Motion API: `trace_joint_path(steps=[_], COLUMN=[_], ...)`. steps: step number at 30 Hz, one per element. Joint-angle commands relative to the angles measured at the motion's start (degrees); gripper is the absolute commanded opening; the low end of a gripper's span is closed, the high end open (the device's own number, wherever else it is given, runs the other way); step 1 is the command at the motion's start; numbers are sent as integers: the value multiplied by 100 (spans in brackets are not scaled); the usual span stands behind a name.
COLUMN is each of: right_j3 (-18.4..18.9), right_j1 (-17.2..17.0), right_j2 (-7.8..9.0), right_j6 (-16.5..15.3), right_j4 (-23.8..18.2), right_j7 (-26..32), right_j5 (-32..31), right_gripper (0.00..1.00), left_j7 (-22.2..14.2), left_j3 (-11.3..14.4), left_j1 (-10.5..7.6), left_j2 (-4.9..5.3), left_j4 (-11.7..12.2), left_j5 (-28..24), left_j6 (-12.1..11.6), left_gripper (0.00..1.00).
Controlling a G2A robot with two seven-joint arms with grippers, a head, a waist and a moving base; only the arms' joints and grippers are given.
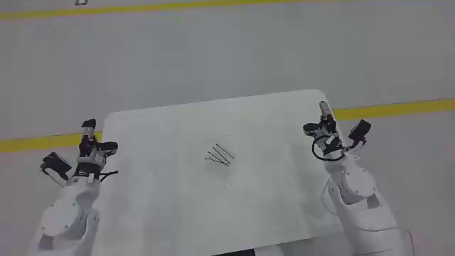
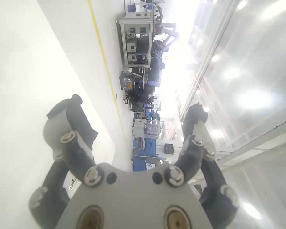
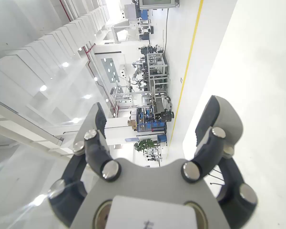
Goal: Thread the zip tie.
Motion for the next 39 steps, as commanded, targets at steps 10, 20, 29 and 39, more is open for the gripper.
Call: trace_joint_path(steps=[10, 20, 29, 39], right_j3=[0, 0, 185, 757], right_j1=[0, 0, -69, -312], right_j2=[0, 0, 13, 127], right_j6=[0, 0, -503, -1948], right_j4=[0, 0, 65, 634], right_j7=[0, 0, 444, 2637], right_j5=[0, 0, -2, -380], right_gripper=[100, 100, 100, 100], left_j7=[-206, -702, -993, -1895], left_j3=[176, 675, 981, 1836], left_j1=[-43, -148, -299, -749], left_j2=[1, 32, 43, 80], left_j4=[-207, -657, -696, -460], left_j5=[206, 1122, 1579, 2792], left_j6=[265, 1132, 1405, 1948], left_gripper=[100, 100, 100, 100])
